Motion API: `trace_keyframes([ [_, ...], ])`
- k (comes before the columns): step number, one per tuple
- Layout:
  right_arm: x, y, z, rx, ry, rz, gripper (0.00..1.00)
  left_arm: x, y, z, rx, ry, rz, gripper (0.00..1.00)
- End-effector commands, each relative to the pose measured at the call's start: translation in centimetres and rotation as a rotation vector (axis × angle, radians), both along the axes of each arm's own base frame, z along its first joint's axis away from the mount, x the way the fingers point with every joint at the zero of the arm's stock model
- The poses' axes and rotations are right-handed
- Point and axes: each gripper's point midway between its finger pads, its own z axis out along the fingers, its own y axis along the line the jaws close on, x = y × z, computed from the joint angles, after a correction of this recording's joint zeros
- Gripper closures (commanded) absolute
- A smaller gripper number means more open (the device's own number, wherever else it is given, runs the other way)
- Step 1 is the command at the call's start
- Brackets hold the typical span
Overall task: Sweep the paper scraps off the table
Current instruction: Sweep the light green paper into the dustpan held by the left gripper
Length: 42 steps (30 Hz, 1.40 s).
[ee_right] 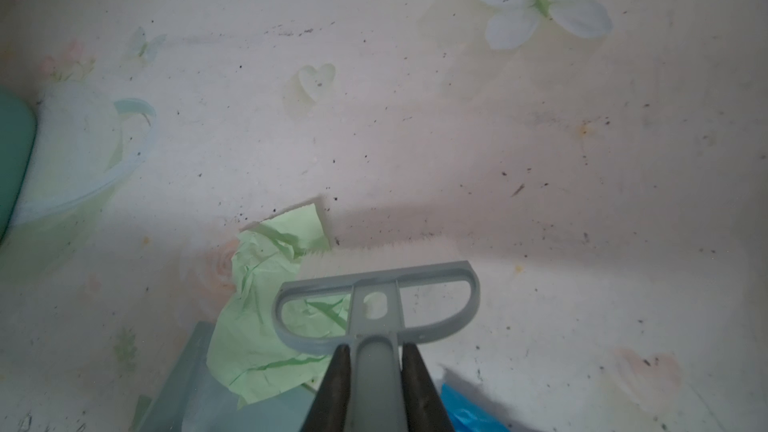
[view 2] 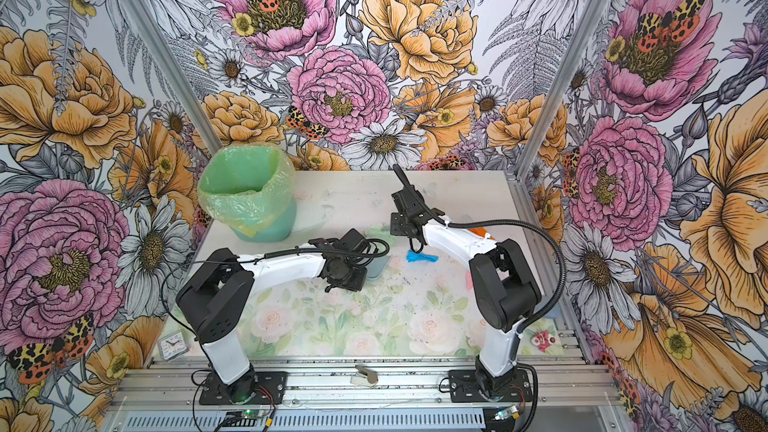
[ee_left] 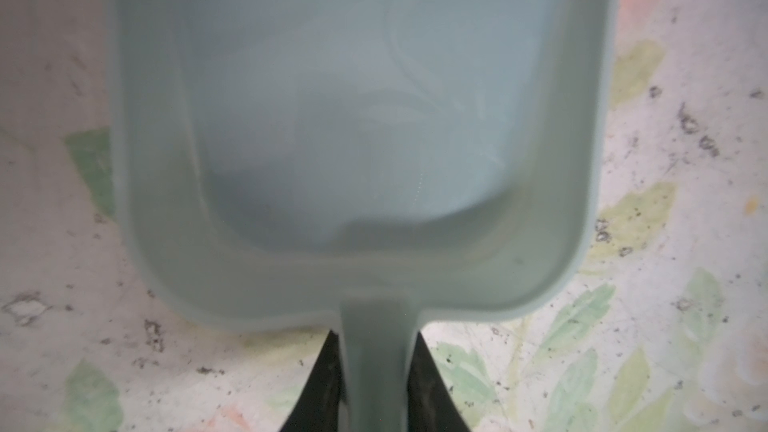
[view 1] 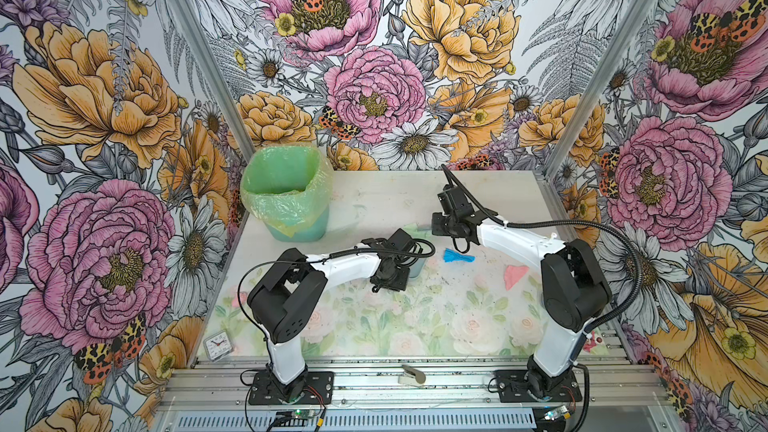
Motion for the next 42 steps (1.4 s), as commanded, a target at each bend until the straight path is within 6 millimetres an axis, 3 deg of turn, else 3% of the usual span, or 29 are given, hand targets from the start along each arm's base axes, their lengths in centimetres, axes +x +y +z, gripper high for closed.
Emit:
trace_keyframes([
  [1, -1.5, 0.7, 1.6, 0.023, -0.018, 0.063, 1.0, 0.5, -0.7, 0.3, -0.001, -0.017, -0.016, 0.95],
  [6, -2.5, -0.2, 2.5, -0.004, -0.044, 0.058, 1.0, 0.6, -0.9, 0.5, -0.007, -0.021, -0.017, 0.95],
  [15, 1.5, -1.7, 5.1, -0.037, -0.128, 0.011, 1.0, 0.5, -0.9, 0.4, -0.003, -0.02, -0.019, 0.95],
  [21, 4.6, -1.3, 4.3, -0.086, -0.14, 0.009, 1.0, 0.4, -0.7, 0.2, 0.0, -0.017, -0.015, 0.95],
  [25, 5.3, -0.2, 2.8, -0.08, -0.112, 0.024, 1.0, 0.5, -0.8, 0.3, 0.0, -0.02, -0.018, 0.95],
  [31, 4.0, 1.3, 1.0, -0.077, -0.069, 0.069, 1.0, 0.7, -0.9, 0.5, -0.002, -0.026, -0.025, 0.95],
  [32, 3.7, 1.5, 0.8, -0.075, -0.064, 0.076, 1.0, 0.5, -0.8, -0.7, 0.019, -0.002, -0.025, 0.95],
  [42, -2.3, 3.7, -1.5, -0.034, 0.031, 0.145, 1.0, 0.6, -1.0, -1.1, 0.023, 0.004, -0.028, 0.95],
])
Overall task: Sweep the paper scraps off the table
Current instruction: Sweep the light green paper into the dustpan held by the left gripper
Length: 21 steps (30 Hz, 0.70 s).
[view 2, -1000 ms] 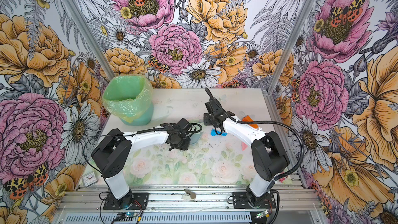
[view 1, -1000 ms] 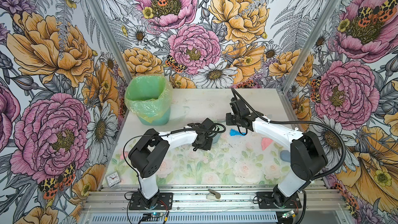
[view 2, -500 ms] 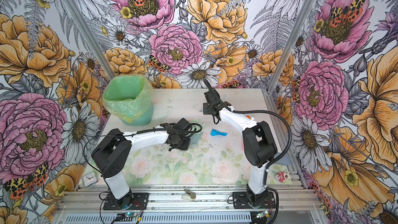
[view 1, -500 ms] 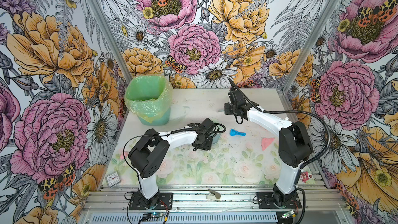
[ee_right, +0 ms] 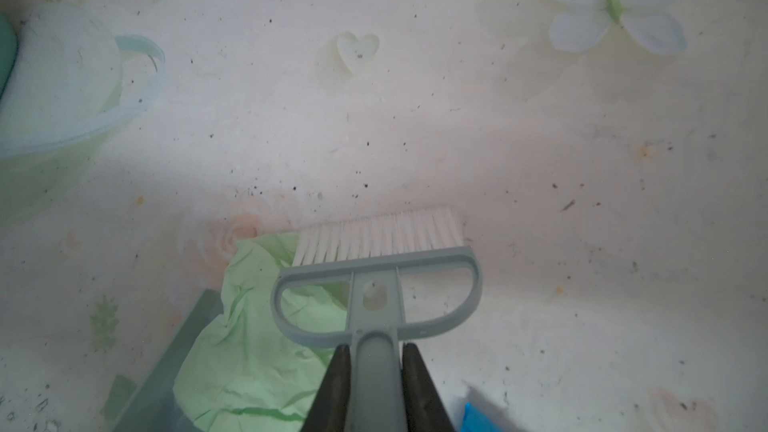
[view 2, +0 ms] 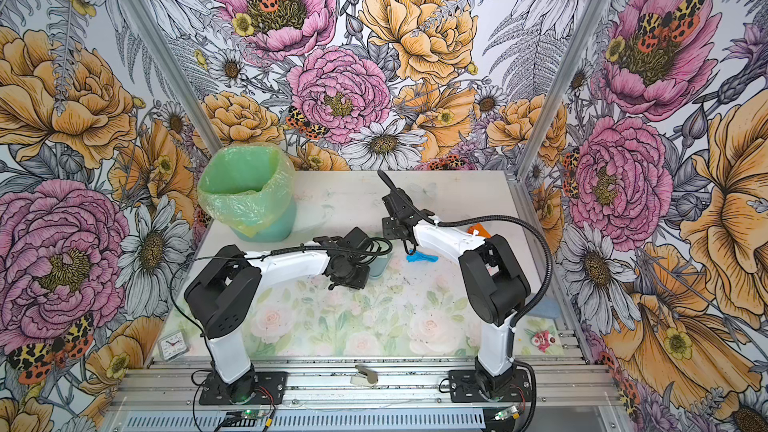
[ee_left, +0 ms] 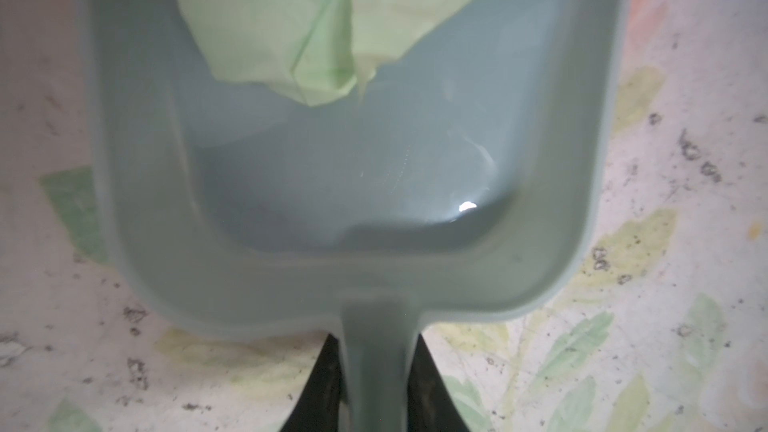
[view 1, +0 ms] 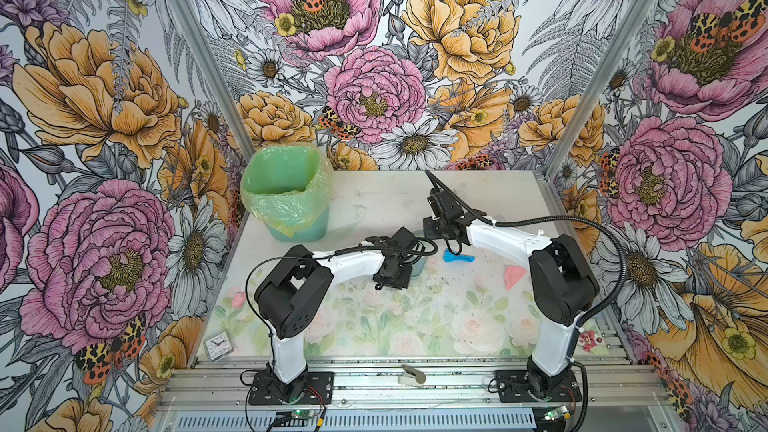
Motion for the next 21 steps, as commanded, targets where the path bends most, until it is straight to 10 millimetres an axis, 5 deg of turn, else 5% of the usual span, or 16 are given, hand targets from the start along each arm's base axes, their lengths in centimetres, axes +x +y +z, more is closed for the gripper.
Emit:
trace_keyframes([
  [1, -2.4, 1.1, 0.4, 0.044, 0.031, 0.024, 1.0, -0.1, -0.3, -0.6, 0.016, 0.002, -0.025, 0.95],
  [11, -4.4, 1.4, 0.9, 0.063, 0.039, 0.042, 1.0, -0.1, -0.1, -0.4, 0.02, -0.006, -0.02, 0.95],
  [19, -3.4, -1.5, 3.0, 0.064, -0.002, -0.03, 1.0, 0.3, 0.6, 0.1, 0.041, -0.045, 0.002, 0.96],
  [21, -2.9, -2.3, 4.0, 0.089, -0.017, -0.051, 1.0, 0.8, 0.7, 1.9, 0.023, -0.094, 0.012, 0.96],
])
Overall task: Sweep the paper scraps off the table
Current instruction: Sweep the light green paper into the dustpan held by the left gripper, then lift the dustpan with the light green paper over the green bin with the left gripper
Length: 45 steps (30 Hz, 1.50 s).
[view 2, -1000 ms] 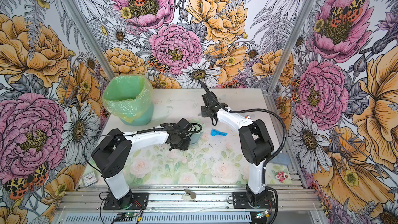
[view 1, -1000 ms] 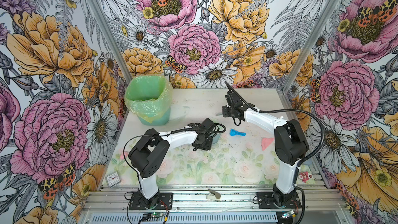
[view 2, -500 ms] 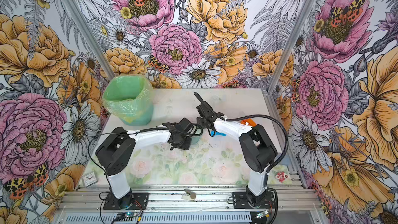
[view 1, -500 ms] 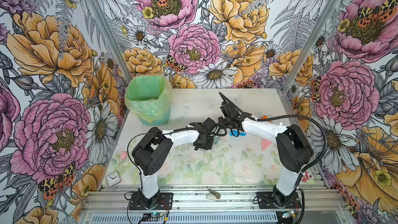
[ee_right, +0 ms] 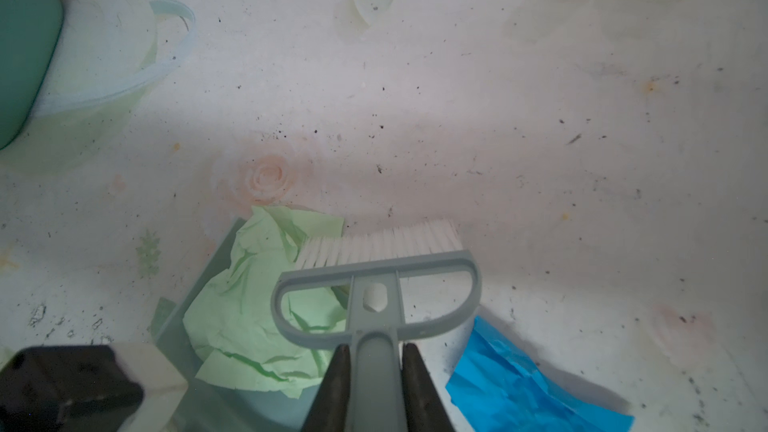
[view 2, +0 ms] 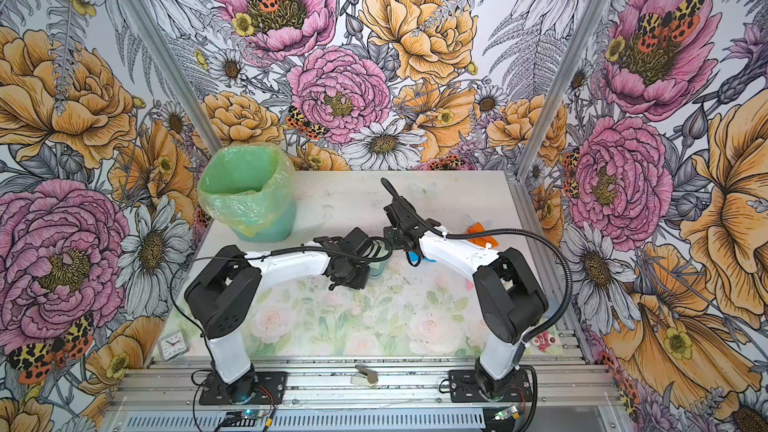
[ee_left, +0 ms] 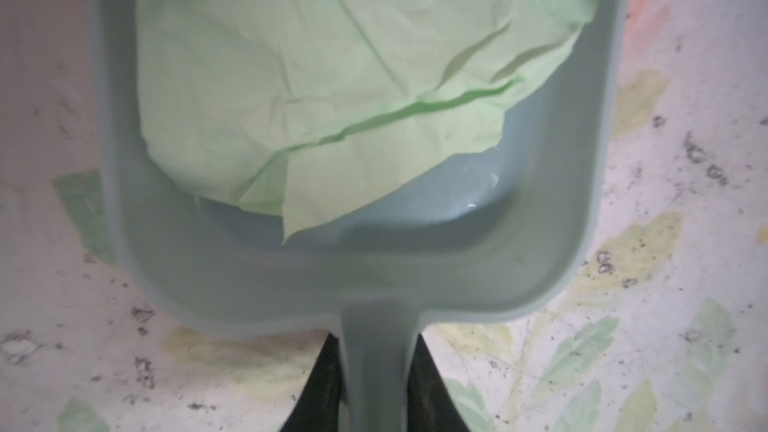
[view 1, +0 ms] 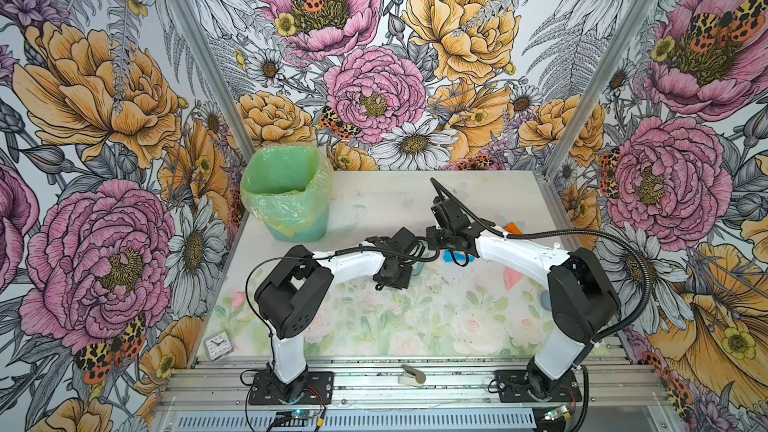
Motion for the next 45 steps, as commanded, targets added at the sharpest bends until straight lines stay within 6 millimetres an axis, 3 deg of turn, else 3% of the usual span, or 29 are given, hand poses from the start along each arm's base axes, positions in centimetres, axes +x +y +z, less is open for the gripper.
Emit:
trace_keyframes([
  [1, 0.5, -1.4, 3.0, 0.06, -0.042, -0.043, 1.0, 0.6, 0.5, 1.9, 0.008, -0.079, 0.011, 0.96],
  [9, 1.6, -4.9, 7.5, 0.11, -0.14, -0.136, 1.0, 1.0, 1.0, 3.6, 0.0, -0.133, 0.031, 0.96],
  [15, 1.3, -7.1, 8.7, 0.122, -0.168, -0.167, 1.0, 1.2, 1.2, 6.0, -0.018, -0.174, 0.029, 0.95],
  [22, 0.9, -7.7, 8.4, 0.124, -0.159, -0.158, 1.0, 1.6, 1.9, 9.7, -0.005, -0.233, 0.021, 0.95],
  [29, 1.1, -7.9, 7.6, 0.118, -0.143, -0.167, 1.0, 2.6, 3.3, 14.9, -0.014, -0.314, 0.026, 0.95],
  [45, 1.5, -7.5, 5.7, 0.113, -0.093, -0.154, 1.0, 5.8, 11.7, 26.2, -0.128, -0.504, 0.198, 0.94],
])
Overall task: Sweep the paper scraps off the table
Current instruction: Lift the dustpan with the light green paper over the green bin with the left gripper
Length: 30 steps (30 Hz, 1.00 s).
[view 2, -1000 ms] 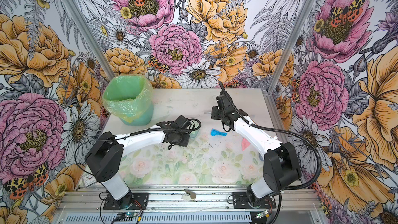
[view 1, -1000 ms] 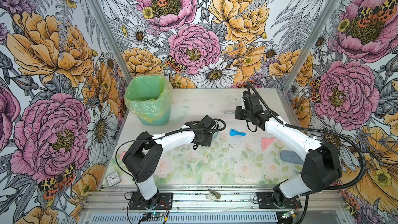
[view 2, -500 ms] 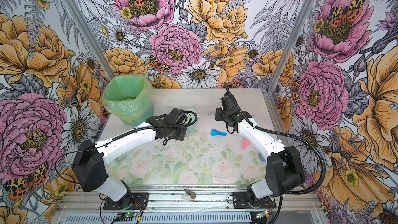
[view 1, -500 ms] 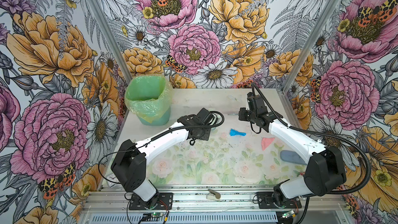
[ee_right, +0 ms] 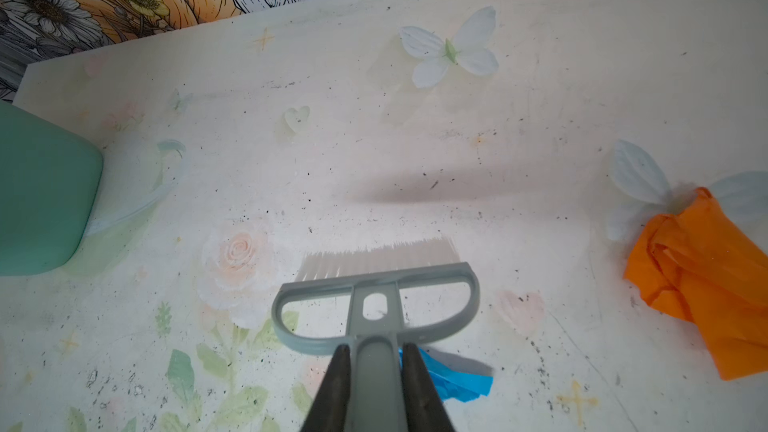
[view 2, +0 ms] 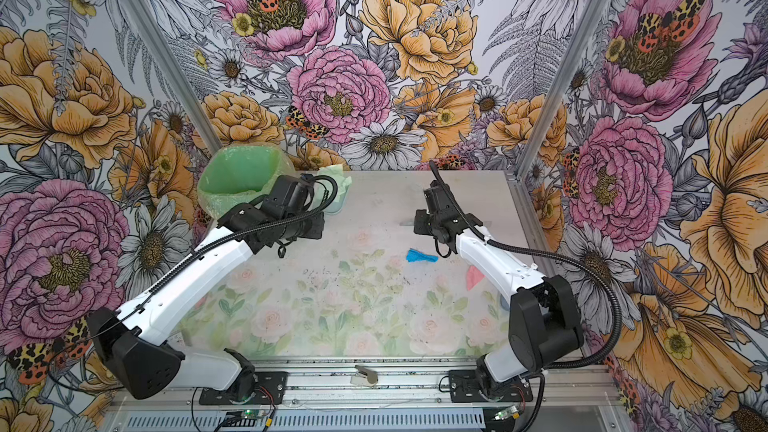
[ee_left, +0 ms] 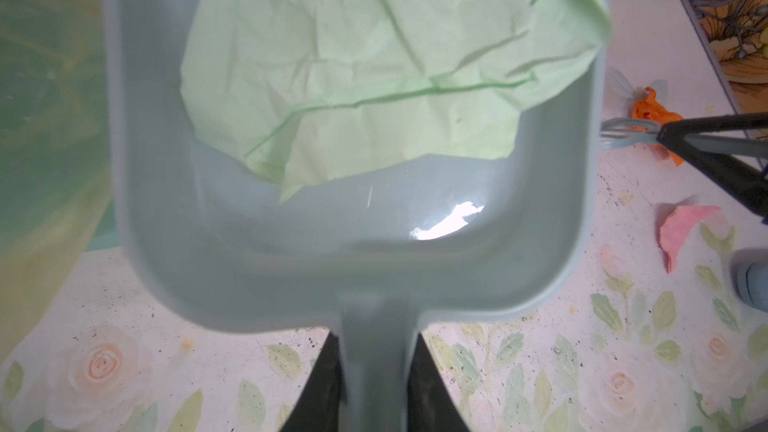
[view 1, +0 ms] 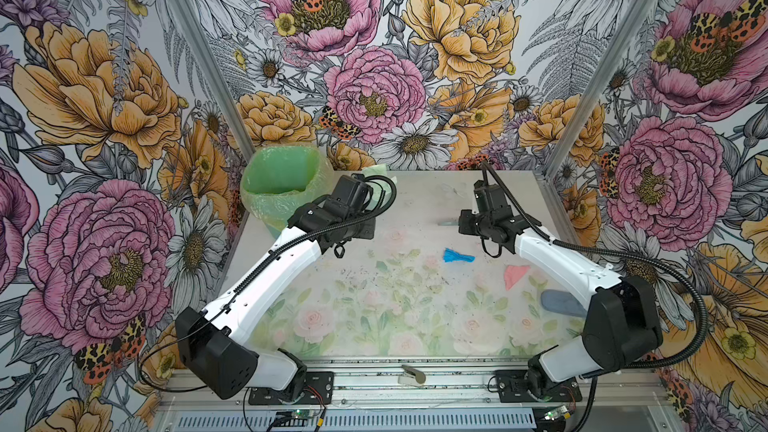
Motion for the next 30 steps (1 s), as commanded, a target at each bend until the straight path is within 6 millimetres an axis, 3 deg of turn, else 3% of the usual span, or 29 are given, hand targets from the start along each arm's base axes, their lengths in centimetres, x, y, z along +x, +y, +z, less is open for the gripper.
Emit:
trace_keyframes([
  [1, 0.4, 0.2, 0.0, 0.007, -0.005, 0.012, 1.0, 0.2, 1.6, 3.1, -0.039, -0.056, 0.001, 0.93],
  [8, 0.4, 0.4, -0.5, 0.009, 0.008, 0.021, 1.0, 2.0, 6.2, 5.6, -0.146, -0.075, 0.085, 0.93],
  [15, 0.3, 0.2, -0.4, 0.01, 0.004, 0.017, 1.0, 3.3, 9.3, 6.6, -0.283, -0.063, 0.138, 0.93],
  [30, 0.0, 0.1, -0.2, 0.013, 0.0, 0.017, 1.0, 5.0, 11.5, 7.5, -0.66, -0.021, 0.086, 0.94],
])
